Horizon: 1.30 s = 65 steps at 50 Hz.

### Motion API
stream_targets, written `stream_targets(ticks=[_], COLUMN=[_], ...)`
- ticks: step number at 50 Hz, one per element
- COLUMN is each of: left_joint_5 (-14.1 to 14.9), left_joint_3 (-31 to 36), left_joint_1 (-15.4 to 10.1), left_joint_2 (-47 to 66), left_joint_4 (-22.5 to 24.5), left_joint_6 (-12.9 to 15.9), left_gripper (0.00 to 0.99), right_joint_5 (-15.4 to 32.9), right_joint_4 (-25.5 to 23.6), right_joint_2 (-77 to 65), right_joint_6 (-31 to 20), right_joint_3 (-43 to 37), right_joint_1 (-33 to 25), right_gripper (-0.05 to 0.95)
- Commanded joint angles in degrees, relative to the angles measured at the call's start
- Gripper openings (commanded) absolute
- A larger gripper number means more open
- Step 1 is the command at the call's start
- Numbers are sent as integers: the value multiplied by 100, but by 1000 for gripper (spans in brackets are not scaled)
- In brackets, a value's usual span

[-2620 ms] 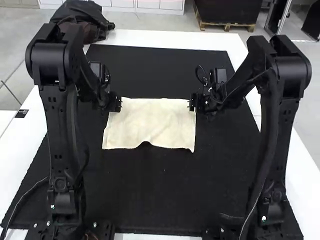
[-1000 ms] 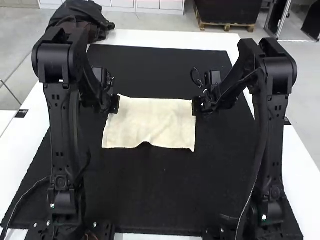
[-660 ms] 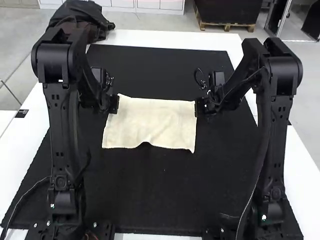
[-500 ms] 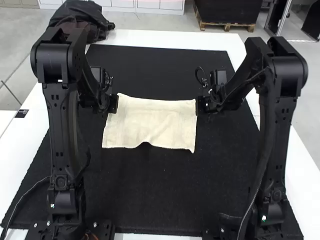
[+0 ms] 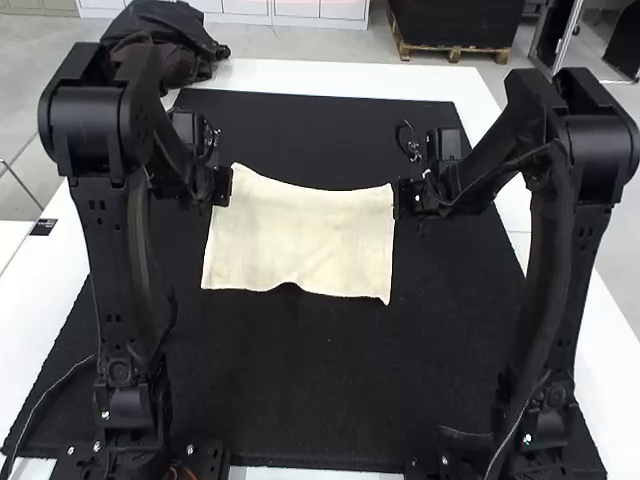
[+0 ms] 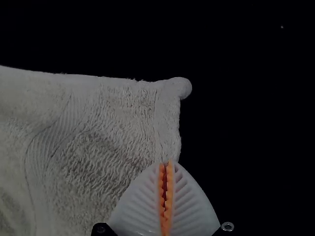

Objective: Fold the towel.

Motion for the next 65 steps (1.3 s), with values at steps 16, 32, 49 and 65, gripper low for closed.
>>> stream_targets(ticks=[16, 32, 49, 65], left_joint_5=[160, 370, 529, 608], left_joint_3=[-212, -397, -722, -898], left_joint_1=[206, 443, 487, 575], left_joint_2=[-560, -938, -1518, -1975], left_joint_4=[-254, -623, -966, -1740], left_joint_6=[86, 236, 403, 623], left_gripper=[23, 23, 23, 23], right_joint_5=[-680, -1041, -1278, -1401], right_joint_4=[-274, -748, -1205, -1697], right_joint_2=[-731, -1144, -1522, -2049], right_joint_6=[742, 838, 909, 900], right_joint_3=[-225, -375, -551, -849], right_joint_1=[-156, -217, -217, -217], right_gripper=[-28, -28, -28, -28])
